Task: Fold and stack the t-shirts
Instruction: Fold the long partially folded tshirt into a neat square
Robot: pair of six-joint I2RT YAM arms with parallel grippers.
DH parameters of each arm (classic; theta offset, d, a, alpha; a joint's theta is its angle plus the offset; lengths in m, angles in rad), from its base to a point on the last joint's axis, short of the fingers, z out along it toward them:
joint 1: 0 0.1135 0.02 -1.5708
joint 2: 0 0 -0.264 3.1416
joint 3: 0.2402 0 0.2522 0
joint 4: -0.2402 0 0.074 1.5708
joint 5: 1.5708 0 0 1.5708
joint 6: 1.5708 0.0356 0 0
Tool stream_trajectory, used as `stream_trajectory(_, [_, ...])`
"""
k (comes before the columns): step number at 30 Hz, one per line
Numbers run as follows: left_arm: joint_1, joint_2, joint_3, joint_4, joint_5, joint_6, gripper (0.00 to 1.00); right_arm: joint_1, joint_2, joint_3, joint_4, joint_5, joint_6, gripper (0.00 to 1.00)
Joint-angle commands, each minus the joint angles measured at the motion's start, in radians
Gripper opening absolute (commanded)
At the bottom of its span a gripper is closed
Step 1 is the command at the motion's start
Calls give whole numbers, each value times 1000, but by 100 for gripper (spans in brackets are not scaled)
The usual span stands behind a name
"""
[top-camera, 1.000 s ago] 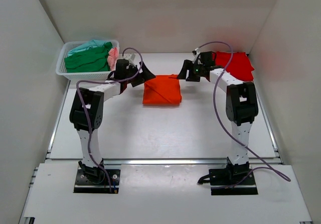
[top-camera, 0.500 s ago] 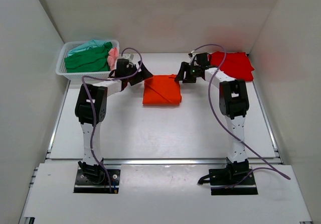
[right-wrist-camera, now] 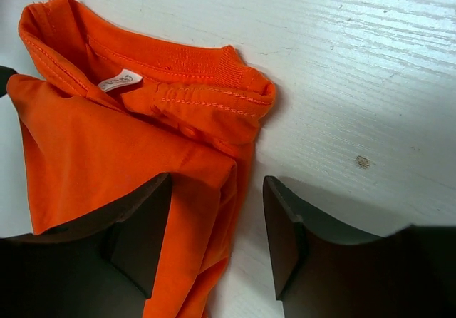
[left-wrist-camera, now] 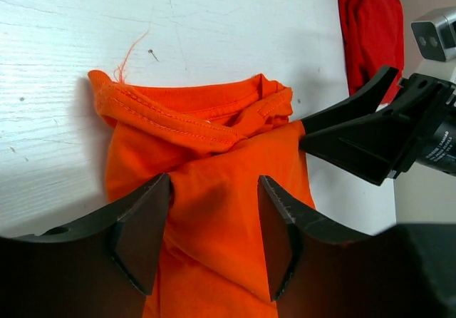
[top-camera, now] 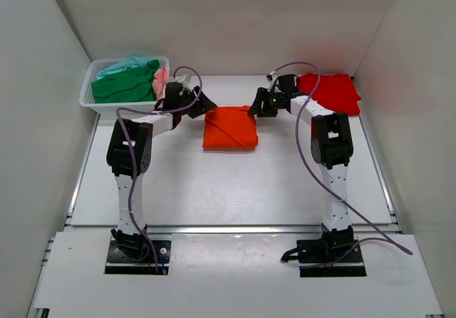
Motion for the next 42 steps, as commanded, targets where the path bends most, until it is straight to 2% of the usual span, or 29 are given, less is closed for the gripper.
stream_trajectory(1, [-6, 12, 15, 20, 40, -4, 63, 4, 2, 38, 16, -18, -7, 48])
stream_trajectory(3, [-12, 21, 15, 19, 40, -7, 61, 4, 7, 43, 13, -26, -7, 44])
stream_trajectory(6, [-15, 36, 29, 8, 54, -10, 52, 4, 22, 49, 9, -44, -12, 44])
stream_trajectory(7, [-12, 48, 52, -20, 72, -8, 31, -1, 24, 52, 3, -49, -18, 43])
stream_trajectory(9, [-7, 73, 87, -44, 109, -19, 13, -4, 31, 61, 9, -67, -16, 36])
stream_trajectory(10, [-6, 81, 89, -34, 120, -36, 0, -3, 31, 70, 12, -78, -15, 24])
stream_trajectory(11, [-4, 79, 83, -15, 129, -44, 0, 1, 34, 73, 7, -83, -24, 5])
stream_trajectory(12, [-3, 76, 71, 2, 135, -54, 0, -1, 31, 83, -6, -83, -24, 0])
stream_trajectory(15, [-4, 35, 25, 40, 146, -68, 0, 7, -2, 72, -26, -77, -36, 1])
stream_trajectory(18, [-9, -55, -49, 55, 157, -64, 0, 20, -100, -6, -28, -57, -47, 0])
stream_trajectory(21, [-19, -168, -165, 61, 154, -53, 0, 48, -238, -147, 7, -31, -48, 0])
stream_trajectory(27, [-73, -464, -496, 45, 99, -4, 0, 126, -579, -503, 62, 32, -38, 0])
stream_trajectory(30, [-88, -612, -618, 23, 93, 5, 0, 165, -715, -621, 55, 58, -30, 0])
stream_trajectory(33, [-102, -787, -696, -1, 47, 2, 0, 192, -839, -734, 67, 78, 1, 0])
stream_trajectory(39, [-118, -1017, -796, -116, 19, 7, 0, 247, -1077, -905, 62, 103, 45, 0])
stream_trajectory(42, [-131, -1126, -828, -145, 11, 1, 0, 263, -1145, -959, 49, 109, 56, 0])
